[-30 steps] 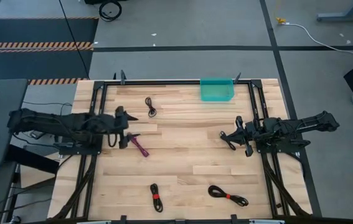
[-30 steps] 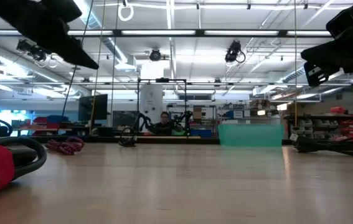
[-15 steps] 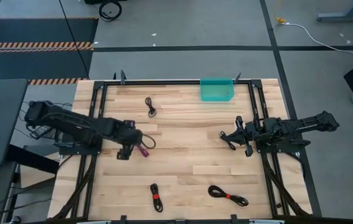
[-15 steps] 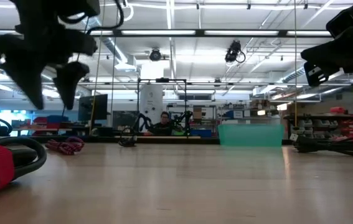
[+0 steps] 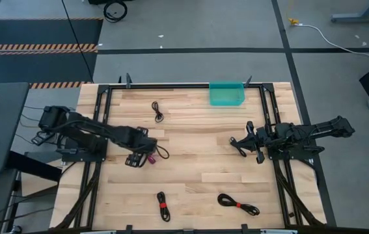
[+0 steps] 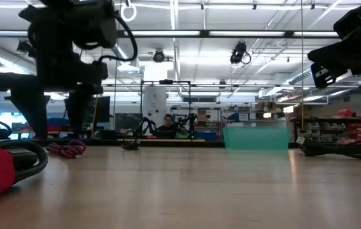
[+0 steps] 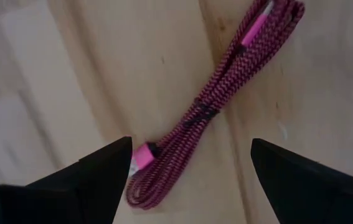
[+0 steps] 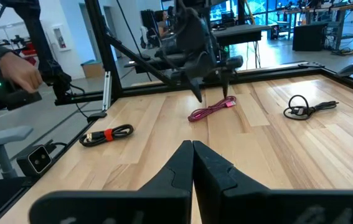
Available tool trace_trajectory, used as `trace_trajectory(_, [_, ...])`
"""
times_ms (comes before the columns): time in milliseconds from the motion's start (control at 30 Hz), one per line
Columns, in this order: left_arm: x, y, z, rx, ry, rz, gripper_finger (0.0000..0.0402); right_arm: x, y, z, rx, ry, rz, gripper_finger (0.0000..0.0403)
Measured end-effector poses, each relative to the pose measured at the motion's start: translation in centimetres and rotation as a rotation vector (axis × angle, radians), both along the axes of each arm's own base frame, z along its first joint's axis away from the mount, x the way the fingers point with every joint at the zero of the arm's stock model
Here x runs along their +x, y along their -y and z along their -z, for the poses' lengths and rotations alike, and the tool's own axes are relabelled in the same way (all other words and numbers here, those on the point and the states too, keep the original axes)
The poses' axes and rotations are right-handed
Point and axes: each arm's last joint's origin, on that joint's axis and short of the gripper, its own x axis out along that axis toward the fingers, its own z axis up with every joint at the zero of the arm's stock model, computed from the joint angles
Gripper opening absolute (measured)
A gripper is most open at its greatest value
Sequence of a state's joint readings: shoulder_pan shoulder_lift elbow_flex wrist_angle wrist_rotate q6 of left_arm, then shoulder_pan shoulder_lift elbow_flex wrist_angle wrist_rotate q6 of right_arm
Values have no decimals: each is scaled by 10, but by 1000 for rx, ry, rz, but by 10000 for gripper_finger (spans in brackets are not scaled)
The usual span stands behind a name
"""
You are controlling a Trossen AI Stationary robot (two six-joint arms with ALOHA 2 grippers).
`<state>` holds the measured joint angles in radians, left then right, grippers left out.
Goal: Pick and place USB-C Cables
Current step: Put the pink usb cable into the bin
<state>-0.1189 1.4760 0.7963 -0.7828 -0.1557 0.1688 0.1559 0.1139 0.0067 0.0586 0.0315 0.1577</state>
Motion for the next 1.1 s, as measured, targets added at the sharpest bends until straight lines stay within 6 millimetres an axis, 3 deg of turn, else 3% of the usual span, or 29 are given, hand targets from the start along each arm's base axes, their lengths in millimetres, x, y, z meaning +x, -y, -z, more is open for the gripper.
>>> trace_trajectory(333, [9, -13, 17, -63, -44, -59, 284, 0, 0, 0, 0, 0, 0, 14])
trace_trajectory(633, [14, -12, 21, -113, -24, -32, 245, 0, 0, 0, 0, 0, 0, 14])
trace_trajectory(767, [15, -12, 21, -115, -13, -27, 187, 0, 0, 0, 0, 0, 0, 14])
trace_trajectory(1033, [17, -12, 20, -108, 18, -44, 32, 0, 0, 0, 0, 0, 0, 14])
trace_trajectory(1100, [19, -12, 19, -107, 30, -56, 14, 0, 0, 0, 0, 0, 0, 14])
